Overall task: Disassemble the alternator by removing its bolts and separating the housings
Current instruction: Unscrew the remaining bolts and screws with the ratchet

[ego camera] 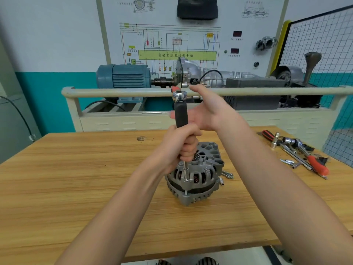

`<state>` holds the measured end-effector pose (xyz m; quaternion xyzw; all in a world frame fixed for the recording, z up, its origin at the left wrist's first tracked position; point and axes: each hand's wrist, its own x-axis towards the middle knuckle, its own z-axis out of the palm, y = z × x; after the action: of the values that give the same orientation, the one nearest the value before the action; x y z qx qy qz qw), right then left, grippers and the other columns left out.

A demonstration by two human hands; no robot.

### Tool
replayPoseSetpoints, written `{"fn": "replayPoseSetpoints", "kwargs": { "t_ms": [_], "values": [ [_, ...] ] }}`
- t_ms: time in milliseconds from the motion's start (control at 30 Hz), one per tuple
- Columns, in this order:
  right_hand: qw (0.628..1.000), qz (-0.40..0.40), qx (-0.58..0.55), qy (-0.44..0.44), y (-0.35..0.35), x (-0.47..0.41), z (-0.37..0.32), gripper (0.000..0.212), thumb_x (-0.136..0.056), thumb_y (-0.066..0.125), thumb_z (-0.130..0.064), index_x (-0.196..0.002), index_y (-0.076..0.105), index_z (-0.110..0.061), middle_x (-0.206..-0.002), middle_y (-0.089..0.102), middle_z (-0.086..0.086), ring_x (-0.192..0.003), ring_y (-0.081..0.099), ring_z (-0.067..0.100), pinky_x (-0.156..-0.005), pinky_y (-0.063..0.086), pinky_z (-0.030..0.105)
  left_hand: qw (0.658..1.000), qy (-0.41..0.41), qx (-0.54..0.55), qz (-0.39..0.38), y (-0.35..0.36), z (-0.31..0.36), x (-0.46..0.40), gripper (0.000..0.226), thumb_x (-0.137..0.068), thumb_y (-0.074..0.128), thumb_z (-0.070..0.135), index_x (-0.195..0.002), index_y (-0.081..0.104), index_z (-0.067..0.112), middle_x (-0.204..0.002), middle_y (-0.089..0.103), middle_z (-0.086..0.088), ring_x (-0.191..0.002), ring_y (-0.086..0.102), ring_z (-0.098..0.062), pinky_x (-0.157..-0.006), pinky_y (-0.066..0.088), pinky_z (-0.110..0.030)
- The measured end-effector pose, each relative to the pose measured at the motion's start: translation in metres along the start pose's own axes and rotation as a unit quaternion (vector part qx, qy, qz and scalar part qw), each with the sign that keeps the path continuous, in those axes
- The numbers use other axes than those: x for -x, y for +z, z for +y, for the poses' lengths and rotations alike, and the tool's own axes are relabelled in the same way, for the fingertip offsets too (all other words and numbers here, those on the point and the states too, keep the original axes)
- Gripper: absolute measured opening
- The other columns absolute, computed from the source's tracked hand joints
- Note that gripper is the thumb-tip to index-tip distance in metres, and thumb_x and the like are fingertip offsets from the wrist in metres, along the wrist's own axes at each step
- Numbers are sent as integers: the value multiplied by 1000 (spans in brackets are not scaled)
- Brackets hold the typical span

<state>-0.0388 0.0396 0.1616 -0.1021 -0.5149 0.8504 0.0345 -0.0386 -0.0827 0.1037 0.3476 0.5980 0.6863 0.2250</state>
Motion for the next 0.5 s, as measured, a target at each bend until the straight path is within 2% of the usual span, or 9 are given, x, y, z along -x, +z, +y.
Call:
{"fn": "replayPoseSetpoints", "kwargs": {
  "t_ms": [67, 133, 200, 233, 367, 500],
  "values": [
    [978, -97, -186, 13, 6, -9, 2, 40, -93, 59, -29, -117, 47, 0, -116, 61, 22, -92, 67, 38, -66, 58, 47, 1000, 5, -11, -12, 0, 1, 0, 46, -77, 51, 14, -42, 24, 26, -40, 18, 5, -39, 11, -12, -43, 12, -22],
    [952, -111, -284, -29, 15, -16, 1, 24, -94, 58, -20, -108, 50, -2, -102, 65, 14, -73, 68, 28, -59, 58, 39, 999, 10, -30, -15, 1, 2, 1, 41, -71, 52, 17, -41, 26, 26, -40, 19, 5, -38, 12, -12, -42, 13, -20],
    [949, -81, -286, -108, 16, -19, -4, 10, -96, 52, -15, -95, 54, -5, -73, 63, 7, -55, 61, 17, -55, 53, 28, 999, 17, -48, -11, 1, 1, 1, 44, -73, 54, 16, -39, 28, 28, -40, 22, 7, -37, 14, -11, -41, 14, -18],
    [950, -63, -266, -149, 14, -16, -6, 14, -97, 49, -14, -86, 54, -6, -64, 60, 5, -52, 56, 14, -56, 50, 25, 999, 19, -51, -5, 0, 0, 1, 48, -77, 54, 13, -38, 29, 27, -40, 23, 8, -37, 15, -10, -40, 15, -17],
    [926, -43, -245, -284, -11, 7, -5, 22, -99, 48, -13, -79, 56, -8, -65, 61, 3, -60, 61, 14, -58, 53, 24, 999, 21, -36, 31, -6, -4, 1, 57, -87, 47, 2, -37, 31, 26, -40, 25, 9, -36, 16, -8, -39, 16, -16],
    [883, -75, -225, -405, -10, 40, 13, 23, -98, 49, -13, -75, 52, -13, -57, 52, -1, -62, 60, 14, -69, 52, 28, 997, 17, 2, 71, -8, -4, -1, 57, -87, 46, 3, -41, 27, 29, -40, 22, 8, -36, 14, -9, -39, 15, -16]
  ]
}}
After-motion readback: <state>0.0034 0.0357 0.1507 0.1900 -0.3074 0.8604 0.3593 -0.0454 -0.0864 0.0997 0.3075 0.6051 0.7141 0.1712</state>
